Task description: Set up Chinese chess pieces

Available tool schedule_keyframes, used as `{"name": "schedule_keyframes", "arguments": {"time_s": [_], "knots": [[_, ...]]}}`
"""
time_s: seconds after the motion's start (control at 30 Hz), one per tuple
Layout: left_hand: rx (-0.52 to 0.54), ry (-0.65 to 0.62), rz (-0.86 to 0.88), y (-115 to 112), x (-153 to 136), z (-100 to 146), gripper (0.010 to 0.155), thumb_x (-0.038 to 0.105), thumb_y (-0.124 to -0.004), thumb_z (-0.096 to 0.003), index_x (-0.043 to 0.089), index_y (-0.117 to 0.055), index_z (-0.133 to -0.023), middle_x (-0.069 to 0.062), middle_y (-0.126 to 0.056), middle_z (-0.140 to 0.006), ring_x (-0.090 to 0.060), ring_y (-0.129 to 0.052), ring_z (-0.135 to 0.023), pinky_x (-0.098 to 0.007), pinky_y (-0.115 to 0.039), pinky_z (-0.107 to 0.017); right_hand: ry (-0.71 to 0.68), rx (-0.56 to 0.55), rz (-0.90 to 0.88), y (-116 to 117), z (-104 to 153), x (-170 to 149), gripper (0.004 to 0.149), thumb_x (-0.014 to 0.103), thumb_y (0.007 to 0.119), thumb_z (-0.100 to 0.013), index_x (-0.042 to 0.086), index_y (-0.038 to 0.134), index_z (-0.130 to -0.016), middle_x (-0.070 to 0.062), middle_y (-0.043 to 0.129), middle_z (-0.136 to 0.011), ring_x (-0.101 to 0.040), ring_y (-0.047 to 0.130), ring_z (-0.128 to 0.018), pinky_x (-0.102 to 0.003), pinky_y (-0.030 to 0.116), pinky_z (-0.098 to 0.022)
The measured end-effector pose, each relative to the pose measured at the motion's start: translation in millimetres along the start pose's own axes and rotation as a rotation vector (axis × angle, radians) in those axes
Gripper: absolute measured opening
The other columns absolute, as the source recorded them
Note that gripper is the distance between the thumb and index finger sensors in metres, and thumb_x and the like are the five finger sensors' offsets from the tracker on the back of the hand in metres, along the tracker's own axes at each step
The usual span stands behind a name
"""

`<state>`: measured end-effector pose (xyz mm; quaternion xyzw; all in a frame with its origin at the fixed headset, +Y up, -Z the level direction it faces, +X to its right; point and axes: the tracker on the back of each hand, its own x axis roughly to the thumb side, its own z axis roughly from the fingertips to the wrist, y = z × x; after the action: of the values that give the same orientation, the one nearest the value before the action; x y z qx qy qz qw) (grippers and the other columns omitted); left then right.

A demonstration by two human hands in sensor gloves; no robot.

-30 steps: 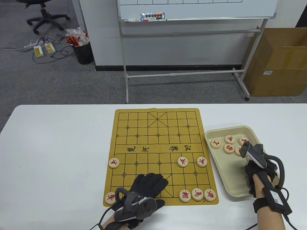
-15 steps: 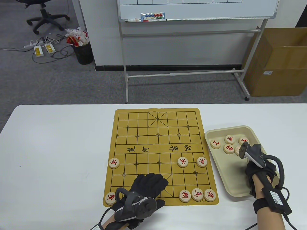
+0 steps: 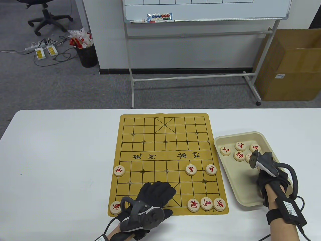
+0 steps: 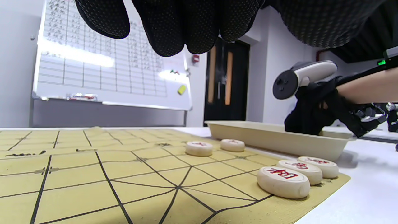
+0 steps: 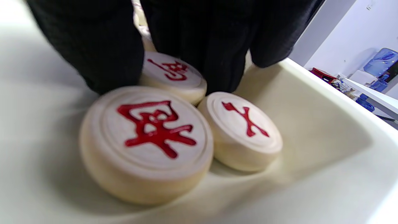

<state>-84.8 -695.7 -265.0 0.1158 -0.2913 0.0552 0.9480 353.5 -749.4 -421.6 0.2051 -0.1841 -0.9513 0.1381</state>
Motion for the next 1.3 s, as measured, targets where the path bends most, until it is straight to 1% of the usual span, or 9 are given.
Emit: {"name": "schedule_keyframes", "arguments": {"time_s": [0.23, 0.47, 0.57, 0.7, 0.8, 1.0, 1.17, 1.23, 1.3], "knots": [[0.003, 0.001, 0.004, -0.1, -0.3, 0.1, 0.077, 0.058, -0.073, -0.0355, 0.032, -0.053, -0.105, 0.001, -0.062, -0.113, -0.025, -0.068, -0.107, -0.058, -0.058, -0.078, -0.01, -0.075, -0.005, -4.6, 5.1, -4.6, 0.077, 0.045, 0.09, -0.04, 0.015, 0.061, -0.104, -0.013, 0.079, -0.102, -0.029, 0.095, -0.084, -0.055, 0.067, -0.074], [0.011, 0.005, 0.006, 0.3, -0.5, 0.3, 0.078, 0.058, -0.073, -0.0355, 0.031, -0.052, -0.105, 0.001, -0.061, -0.114, -0.025, -0.068, -0.107, -0.058, -0.058, -0.078, -0.108, -0.214, -0.097, -35.5, 34.5, -6.6, 0.072, 0.045, 0.09, -0.039, 0.016, 0.066, -0.101, -0.014, 0.08, -0.101, -0.031, 0.095, -0.082, -0.057, 0.068, -0.073], [0.016, 0.004, 0.009, -0.1, -0.5, 0.4, 0.078, 0.058, -0.073, -0.0355, 0.031, -0.052, -0.106, 0.001, -0.061, -0.114, -0.025, -0.067, -0.107, -0.058, -0.058, -0.078, -0.218, -0.295, -0.137, -53.8, 64.0, 0.5, 0.072, 0.046, 0.09, -0.039, 0.016, 0.068, -0.1, -0.014, 0.081, -0.099, -0.03, 0.097, -0.081, -0.056, 0.069, -0.072], [0.029, -0.002, 0.017, 0.3, 1.7, 1.3, 0.078, 0.058, -0.073, -0.0354, 0.031, -0.052, -0.106, 0.001, -0.061, -0.114, -0.025, -0.067, -0.107, -0.058, -0.058, -0.078, -0.427, -0.413, -0.24, -71.7, 122.3, 19.8, 0.071, 0.048, 0.09, -0.039, 0.015, 0.07, -0.1, -0.015, 0.083, -0.098, -0.031, 0.098, -0.078, -0.057, 0.07, -0.071], [0.06, -0.016, 0.034, 3.0, 6.4, 3.1, 0.078, 0.058, -0.074, -0.0354, 0.031, -0.051, -0.105, 0.002, -0.061, -0.114, -0.025, -0.067, -0.107, -0.058, -0.059, -0.078, -0.594, -0.432, -0.359, -74.5, 161.5, 37.6, 0.071, 0.048, 0.09, -0.039, 0.015, 0.071, -0.099, -0.016, 0.084, -0.097, -0.031, 0.099, -0.077, -0.057, 0.071, -0.071], [0.189, -0.116, 0.064, 13.2, 30.3, 12.9, 0.079, 0.055, -0.076, -0.0352, 0.032, -0.049, -0.105, 0.001, -0.063, -0.11, -0.024, -0.071, -0.102, -0.055, -0.062, -0.077, -0.984, -0.28, -0.597, -61.2, 221.7, 89.5, 0.072, 0.048, 0.09, -0.039, 0.013, 0.072, -0.098, -0.017, 0.084, -0.096, -0.032, 0.099, -0.075, -0.057, 0.071, -0.07], [0.295, -0.232, -0.106, 16.6, 51.0, 22.6, 0.07, 0.054, -0.08, -0.0335, 0.041, -0.059, -0.099, 0.004, -0.07, -0.102, -0.02, -0.077, -0.093, -0.051, -0.067, -0.075, -1.185, -0.058, -0.734, -39.4, 240.3, 118.6, 0.073, 0.049, 0.089, -0.039, 0.01, 0.071, -0.099, -0.018, 0.085, -0.095, -0.031, 0.099, -0.074, -0.057, 0.071, -0.069], [0.304, -0.254, -0.156, 14.6, 55.4, 24.5, 0.062, 0.053, -0.081, -0.0328, 0.045, -0.067, -0.093, 0.005, -0.071, -0.099, -0.019, -0.078, -0.09, -0.05, -0.067, -0.075, -1.221, 0.036, -0.781, -33.3, 241.1, 122.7, 0.075, 0.049, 0.089, -0.039, 0.008, 0.069, -0.099, -0.018, 0.084, -0.095, -0.032, 0.099, -0.074, -0.058, 0.071, -0.069], [0.306, -0.261, -0.144, 14.1, 56.1, 24.8, 0.055, 0.053, -0.081, -0.0318, 0.046, -0.074, -0.086, 0.005, -0.072, -0.097, -0.019, -0.079, -0.088, -0.05, -0.068, -0.074, -1.229, 0.061, -0.819, -29.4, 238.7, 121.8, 0.075, 0.049, 0.089, -0.039, 0.007, 0.07, -0.099, -0.019, 0.084, -0.095, -0.032, 0.099, -0.074, -0.058, 0.071, -0.069]]}}
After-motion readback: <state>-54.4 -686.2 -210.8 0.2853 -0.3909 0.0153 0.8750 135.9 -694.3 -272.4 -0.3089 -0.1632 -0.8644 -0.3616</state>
